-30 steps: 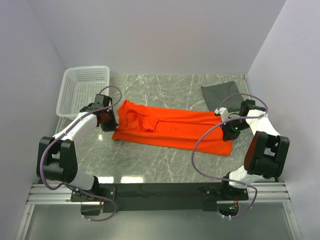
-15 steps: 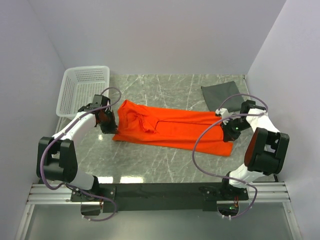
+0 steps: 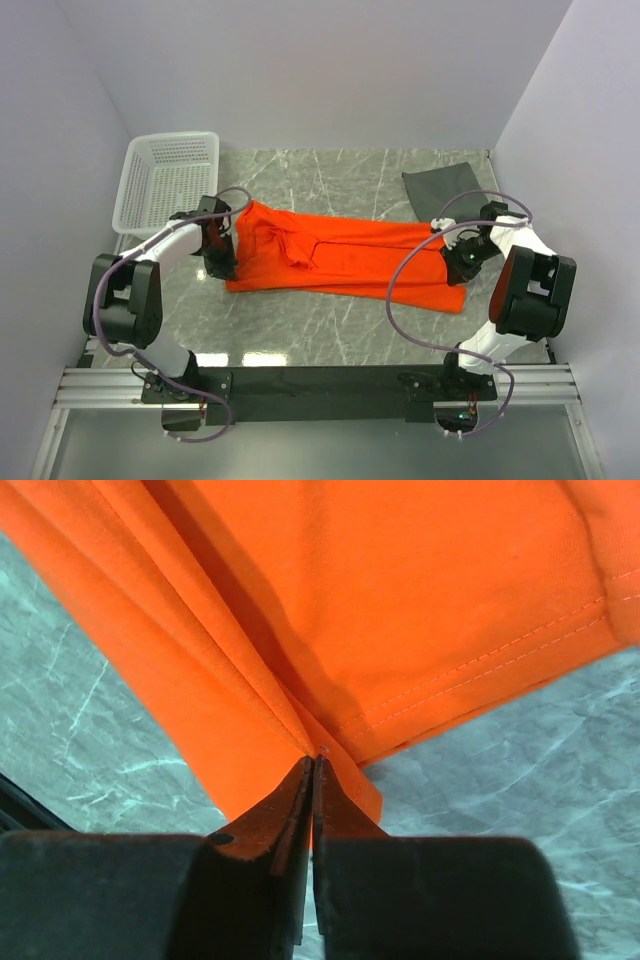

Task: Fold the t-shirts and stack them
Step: Fold the tshirt

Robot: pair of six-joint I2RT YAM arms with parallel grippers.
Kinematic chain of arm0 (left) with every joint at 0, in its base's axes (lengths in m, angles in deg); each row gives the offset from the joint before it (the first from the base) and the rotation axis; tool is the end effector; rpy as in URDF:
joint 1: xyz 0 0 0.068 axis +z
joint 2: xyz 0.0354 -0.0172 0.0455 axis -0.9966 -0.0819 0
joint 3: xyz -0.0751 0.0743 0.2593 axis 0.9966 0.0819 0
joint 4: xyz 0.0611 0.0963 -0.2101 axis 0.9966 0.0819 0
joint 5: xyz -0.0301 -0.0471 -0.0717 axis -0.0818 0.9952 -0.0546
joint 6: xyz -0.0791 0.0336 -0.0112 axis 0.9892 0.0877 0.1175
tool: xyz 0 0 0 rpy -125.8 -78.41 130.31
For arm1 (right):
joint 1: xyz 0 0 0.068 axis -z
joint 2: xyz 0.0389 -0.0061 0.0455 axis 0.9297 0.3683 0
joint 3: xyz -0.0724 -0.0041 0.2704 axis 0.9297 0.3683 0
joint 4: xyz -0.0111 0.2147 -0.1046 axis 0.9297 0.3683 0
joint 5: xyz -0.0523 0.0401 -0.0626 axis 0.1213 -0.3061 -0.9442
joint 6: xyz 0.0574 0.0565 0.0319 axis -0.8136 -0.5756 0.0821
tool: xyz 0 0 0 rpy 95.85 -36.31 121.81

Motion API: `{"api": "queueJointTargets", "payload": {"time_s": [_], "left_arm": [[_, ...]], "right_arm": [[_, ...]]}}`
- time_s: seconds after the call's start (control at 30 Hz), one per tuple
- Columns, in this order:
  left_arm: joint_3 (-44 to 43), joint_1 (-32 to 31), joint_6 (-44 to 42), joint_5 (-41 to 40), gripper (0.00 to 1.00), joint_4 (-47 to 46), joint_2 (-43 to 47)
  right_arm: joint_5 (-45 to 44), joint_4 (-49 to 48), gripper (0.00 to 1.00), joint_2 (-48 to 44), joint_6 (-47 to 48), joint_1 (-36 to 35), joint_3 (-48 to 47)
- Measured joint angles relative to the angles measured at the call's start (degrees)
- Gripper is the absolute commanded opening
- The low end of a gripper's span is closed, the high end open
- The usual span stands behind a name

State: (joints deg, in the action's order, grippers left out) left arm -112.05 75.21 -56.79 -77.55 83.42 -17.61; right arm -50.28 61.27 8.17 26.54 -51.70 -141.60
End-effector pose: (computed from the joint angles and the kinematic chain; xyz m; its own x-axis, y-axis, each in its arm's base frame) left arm 0.2697 -0.0557 0.1648 -0.9410 -0.2901 -0.1744 -0.2554 0.9467 -0.1964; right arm 0.2539 -0.0420 0.1651 -0.6773 -0.6260 -0.3864 -0.7215 0.6678 0.1829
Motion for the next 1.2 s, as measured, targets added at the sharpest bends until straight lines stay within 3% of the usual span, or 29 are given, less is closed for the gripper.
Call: {"api": "queueJointTargets", "payload": {"time_s": [0.13, 0.2, 0.4, 0.5, 0.73, 0.93, 1.2], "left_arm": [[0.0, -1.1, 0.6, -2.5, 0.37, 1.1, -0.4], [0.0, -1.2, 1.1, -3.6, 0.48, 1.1, -0.1], [-0.1, -1.1, 1.7, -6.9, 0.58, 0.9, 6.4], [-0.2, -1.1, 1.9, -7.7, 0.66, -0.2, 12.2], [4.9, -0.7, 3.9, -7.7, 0.82, -7.2, 34.1], [9.9, -0.3, 5.4, -9.5, 0.89, -10.2, 48.4], [13.5, -0.1, 5.4, -11.5, 0.92, -10.6, 56.6]], "right_arm": [[0.3, 0.0, 0.34, -0.1, -0.3, -0.1, 0.0], [0.5, 0.2, 0.37, -0.9, -0.3, -0.5, 0.0], [1.4, -0.2, 0.39, -7.2, -2.5, -7.7, 0.0], [2.6, -1.9, 0.41, -9.5, -4.8, -16.7, 0.0], [-1.0, -16.7, 0.53, -9.6, -15.3, -46.5, -0.7], [-10.8, -24.5, 0.54, 6.4, -25.0, -60.5, -16.3], [-20.2, -28.1, 0.55, 20.4, -30.3, -67.5, -25.4]]}}
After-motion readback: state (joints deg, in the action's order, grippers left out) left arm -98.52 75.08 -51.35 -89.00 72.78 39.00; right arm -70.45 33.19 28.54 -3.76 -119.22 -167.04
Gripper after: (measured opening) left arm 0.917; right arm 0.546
